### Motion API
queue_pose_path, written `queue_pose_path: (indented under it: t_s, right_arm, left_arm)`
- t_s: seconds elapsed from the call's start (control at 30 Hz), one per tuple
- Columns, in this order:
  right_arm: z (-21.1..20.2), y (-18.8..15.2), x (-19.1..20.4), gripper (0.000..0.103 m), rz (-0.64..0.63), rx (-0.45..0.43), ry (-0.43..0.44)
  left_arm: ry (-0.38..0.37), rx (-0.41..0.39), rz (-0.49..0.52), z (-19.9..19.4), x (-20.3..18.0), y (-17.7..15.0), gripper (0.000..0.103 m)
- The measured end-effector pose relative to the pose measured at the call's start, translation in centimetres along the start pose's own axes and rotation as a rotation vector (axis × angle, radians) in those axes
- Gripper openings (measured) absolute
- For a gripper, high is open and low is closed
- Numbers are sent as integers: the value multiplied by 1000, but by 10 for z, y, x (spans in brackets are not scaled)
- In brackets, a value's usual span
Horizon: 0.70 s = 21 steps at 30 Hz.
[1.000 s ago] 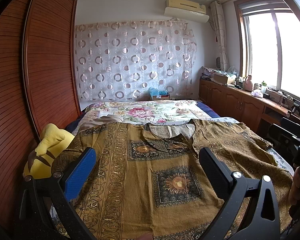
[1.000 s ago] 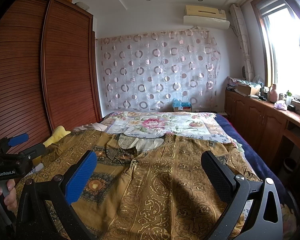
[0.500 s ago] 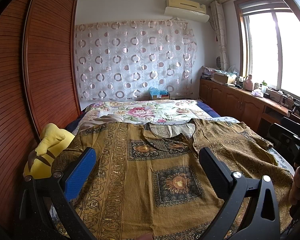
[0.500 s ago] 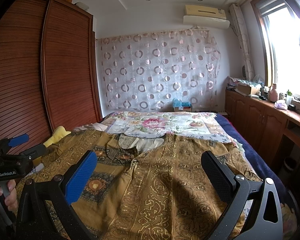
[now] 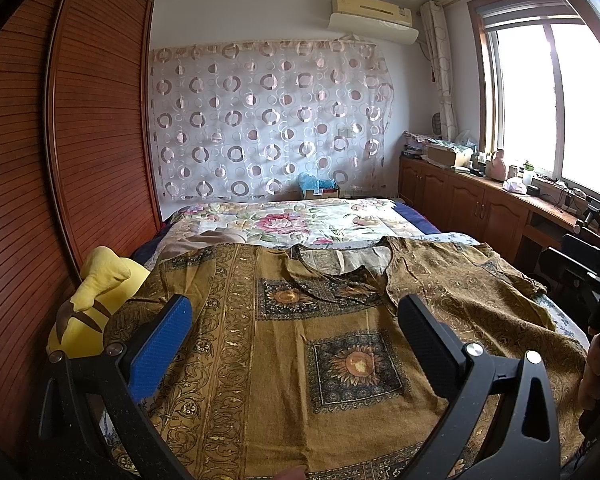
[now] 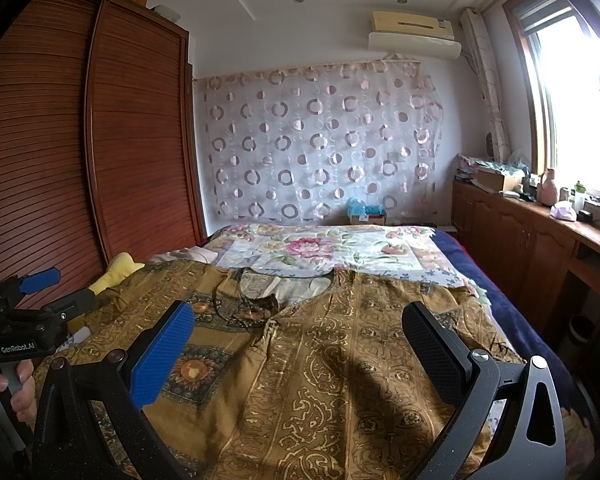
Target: Fold small clothes
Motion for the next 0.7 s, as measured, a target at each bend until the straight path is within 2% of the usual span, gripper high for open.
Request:
queue_pose_path:
  t_s: [0.23,0.7]
  right_arm:
    - [6,-4,3,103,-1,17,22]
    - [16,-10,8,103,-31,69,90]
  left_arm:
    - [4,25,0,-8,16,11,103]
    - [51,138,-9,19,72,-30,103]
Point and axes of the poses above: each gripper's, at about its wrist camera, not at the fingertips, and z roughly the way its jaws point, x to its left, y to its top, the point moved 1 cm from there along z, roughly the way its jaws point, and after that the axes turned 15 degrees about -x, right-handed, at the moved point
